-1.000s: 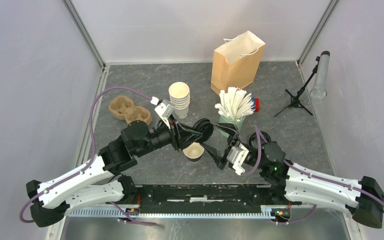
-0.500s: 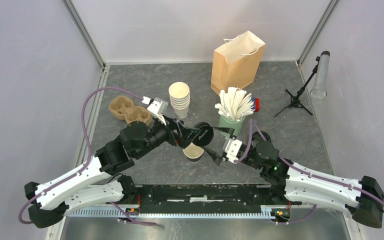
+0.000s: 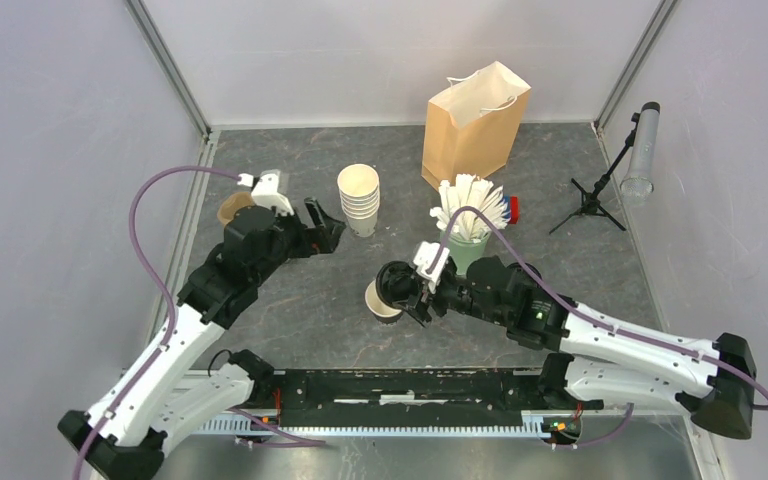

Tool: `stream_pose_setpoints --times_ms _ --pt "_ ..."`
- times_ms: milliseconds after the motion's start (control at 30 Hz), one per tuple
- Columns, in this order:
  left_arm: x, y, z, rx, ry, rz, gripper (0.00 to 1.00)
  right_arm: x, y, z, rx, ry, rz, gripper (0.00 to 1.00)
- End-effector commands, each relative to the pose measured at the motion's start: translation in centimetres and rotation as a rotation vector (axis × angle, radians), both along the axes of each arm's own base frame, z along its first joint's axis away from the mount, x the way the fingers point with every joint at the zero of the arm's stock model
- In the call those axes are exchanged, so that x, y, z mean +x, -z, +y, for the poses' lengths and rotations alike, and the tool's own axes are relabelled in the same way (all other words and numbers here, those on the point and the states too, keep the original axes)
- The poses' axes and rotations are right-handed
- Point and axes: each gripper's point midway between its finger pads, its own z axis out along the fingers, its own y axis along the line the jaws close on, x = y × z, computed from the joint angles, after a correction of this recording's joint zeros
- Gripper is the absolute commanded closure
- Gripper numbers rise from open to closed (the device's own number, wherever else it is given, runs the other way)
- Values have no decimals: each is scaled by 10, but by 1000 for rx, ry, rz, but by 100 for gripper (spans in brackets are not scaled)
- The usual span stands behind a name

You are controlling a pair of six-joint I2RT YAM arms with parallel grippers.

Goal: Pack the takeout coffee

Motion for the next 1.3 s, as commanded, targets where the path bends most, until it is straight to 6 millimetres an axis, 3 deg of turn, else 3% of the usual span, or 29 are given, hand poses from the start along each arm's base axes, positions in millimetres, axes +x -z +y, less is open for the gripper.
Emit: stream_pose_setpoints --times_ms 0,167,467,1267 --pt "-12 18 2 -171 45 128 3 -5 -2 5 -30 45 139 22" --pt "-26 45 3 -254 70 232 5 -5 19 13 -156 82 191 22" --pt "-42 85 4 -329 61 309 7 -2 32 30 -257 113 183 21" --pt "-53 112 -13 -382 160 361 15 9 52 47 -323 121 164 19"
